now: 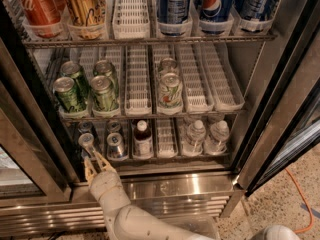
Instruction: Pick redbull can from bottom shelf of fridge
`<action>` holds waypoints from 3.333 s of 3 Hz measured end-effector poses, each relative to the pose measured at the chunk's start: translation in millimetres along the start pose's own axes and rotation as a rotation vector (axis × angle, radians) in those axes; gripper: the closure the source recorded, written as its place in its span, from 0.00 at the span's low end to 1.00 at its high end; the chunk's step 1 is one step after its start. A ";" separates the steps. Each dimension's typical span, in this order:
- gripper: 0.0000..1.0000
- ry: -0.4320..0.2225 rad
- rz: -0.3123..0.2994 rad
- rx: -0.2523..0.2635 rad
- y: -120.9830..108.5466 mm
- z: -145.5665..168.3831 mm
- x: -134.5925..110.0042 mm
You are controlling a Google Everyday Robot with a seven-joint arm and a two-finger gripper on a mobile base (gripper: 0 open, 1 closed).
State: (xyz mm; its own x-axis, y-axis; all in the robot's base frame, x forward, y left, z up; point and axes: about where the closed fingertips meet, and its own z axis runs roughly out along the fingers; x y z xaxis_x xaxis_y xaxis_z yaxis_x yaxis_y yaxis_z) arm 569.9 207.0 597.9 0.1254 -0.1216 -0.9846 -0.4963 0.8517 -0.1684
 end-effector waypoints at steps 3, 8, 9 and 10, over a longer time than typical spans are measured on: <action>0.50 -0.017 -0.004 0.036 -12.8 17.8 5.0; 0.88 -0.064 0.015 0.020 -9.1 51.4 5.5; 1.00 -0.064 0.015 0.017 -8.2 51.7 5.5; 1.00 -0.082 0.036 0.021 -5.9 48.1 -5.0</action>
Offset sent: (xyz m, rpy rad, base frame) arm 0.0228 -0.0022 -0.0033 0.0087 -0.0207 -0.0340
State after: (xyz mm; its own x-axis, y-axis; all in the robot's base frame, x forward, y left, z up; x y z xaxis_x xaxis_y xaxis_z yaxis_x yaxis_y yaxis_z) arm 613.5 227.1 606.1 0.1776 -0.0491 -0.9829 -0.4840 0.8653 -0.1307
